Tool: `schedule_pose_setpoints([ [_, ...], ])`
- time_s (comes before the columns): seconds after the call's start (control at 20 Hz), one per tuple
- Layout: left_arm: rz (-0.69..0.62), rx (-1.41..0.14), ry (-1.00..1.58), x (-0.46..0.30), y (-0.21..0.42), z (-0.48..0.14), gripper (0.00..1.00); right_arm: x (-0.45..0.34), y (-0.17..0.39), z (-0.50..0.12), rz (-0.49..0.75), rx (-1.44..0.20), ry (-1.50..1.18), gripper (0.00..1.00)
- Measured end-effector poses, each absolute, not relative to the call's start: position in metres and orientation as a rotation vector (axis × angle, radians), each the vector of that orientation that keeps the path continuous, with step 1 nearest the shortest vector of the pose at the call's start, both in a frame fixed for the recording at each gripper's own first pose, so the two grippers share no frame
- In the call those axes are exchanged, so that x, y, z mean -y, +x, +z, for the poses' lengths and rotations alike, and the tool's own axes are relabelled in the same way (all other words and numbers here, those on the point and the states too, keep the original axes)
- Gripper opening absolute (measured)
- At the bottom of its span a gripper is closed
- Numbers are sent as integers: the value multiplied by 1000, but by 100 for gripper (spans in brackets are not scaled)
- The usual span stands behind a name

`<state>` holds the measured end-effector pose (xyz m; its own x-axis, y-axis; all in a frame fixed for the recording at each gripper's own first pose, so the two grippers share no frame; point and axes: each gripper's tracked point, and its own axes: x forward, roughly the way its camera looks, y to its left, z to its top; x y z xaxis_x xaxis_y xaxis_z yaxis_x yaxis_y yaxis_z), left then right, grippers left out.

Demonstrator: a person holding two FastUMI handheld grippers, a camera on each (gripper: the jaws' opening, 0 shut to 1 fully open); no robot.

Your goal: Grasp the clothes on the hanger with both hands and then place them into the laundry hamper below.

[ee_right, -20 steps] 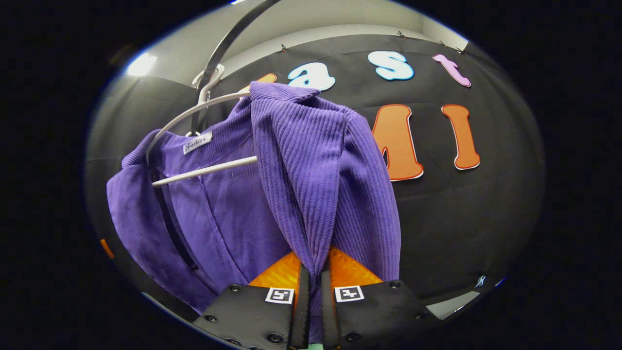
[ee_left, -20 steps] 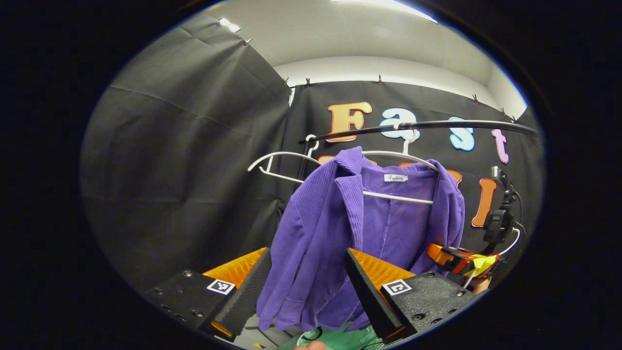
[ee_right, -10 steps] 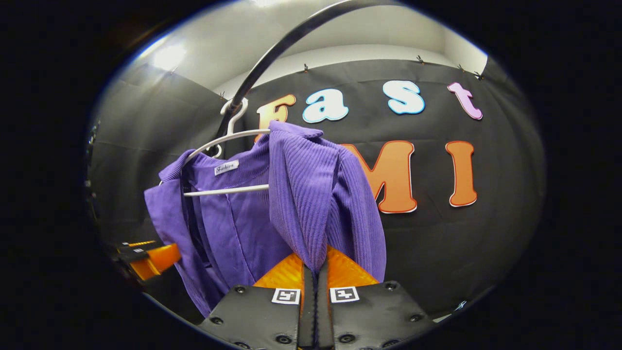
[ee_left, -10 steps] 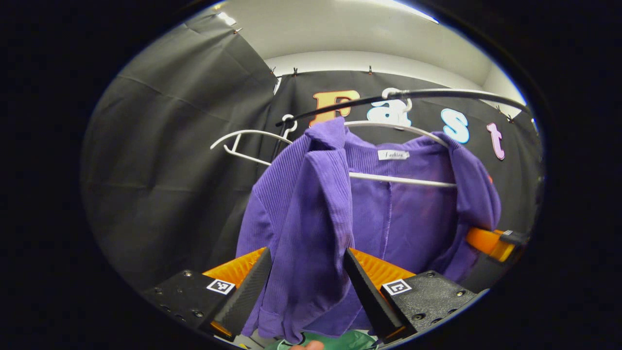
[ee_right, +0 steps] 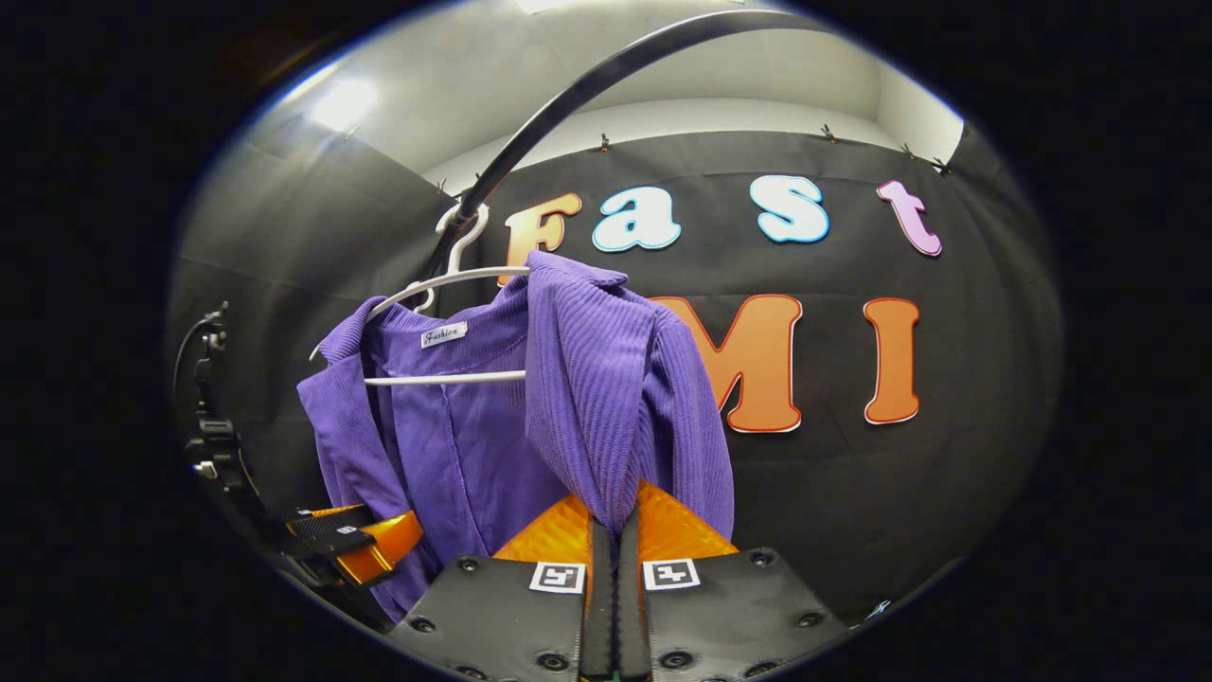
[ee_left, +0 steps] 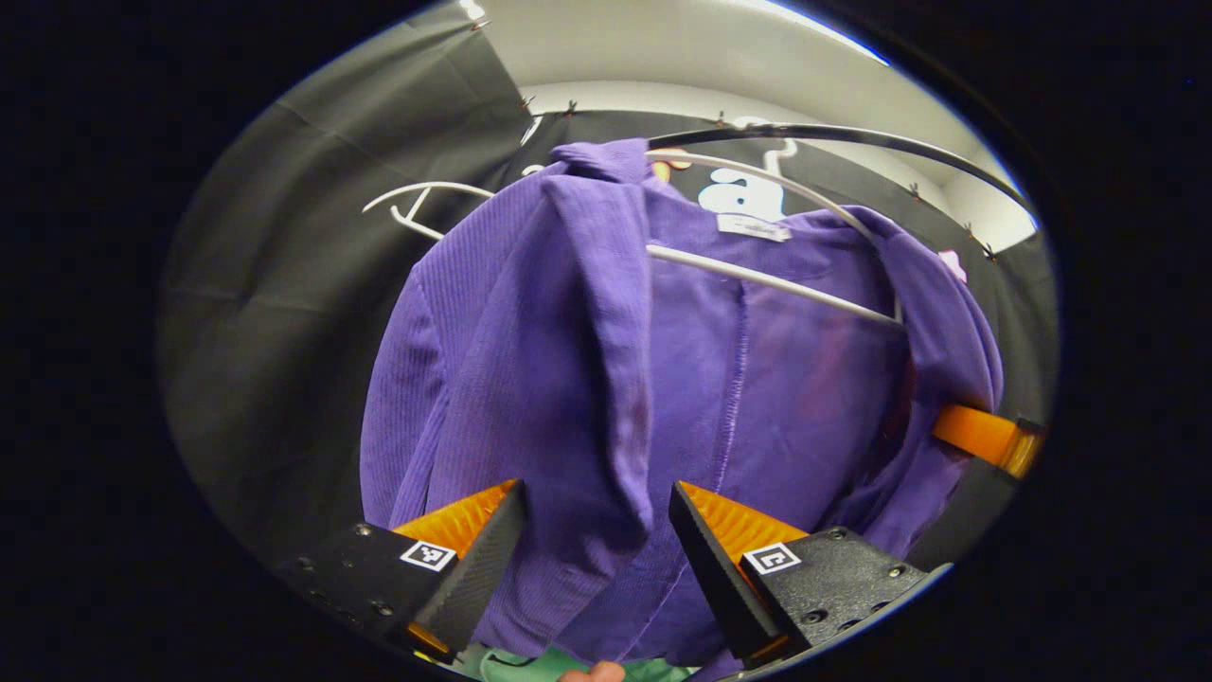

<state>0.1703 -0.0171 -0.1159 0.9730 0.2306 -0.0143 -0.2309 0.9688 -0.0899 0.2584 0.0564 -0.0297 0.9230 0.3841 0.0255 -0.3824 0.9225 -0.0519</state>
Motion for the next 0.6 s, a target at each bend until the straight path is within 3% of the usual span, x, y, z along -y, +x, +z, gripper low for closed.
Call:
schedule_pose_setpoints([
  [0.25, 431, 29, 36, -36, 173, -107, 95, -59, 257, -33, 393, 33, -49, 10],
  [0.5, 535, 63, 114, -84, 157, -79, 91, -41, 262, -25, 307, 83, -50, 9],
  [0.6, 523, 95, 156, -89, 152, -57, 67, -33, 263, -14, 265, 132, -68, 9],
])
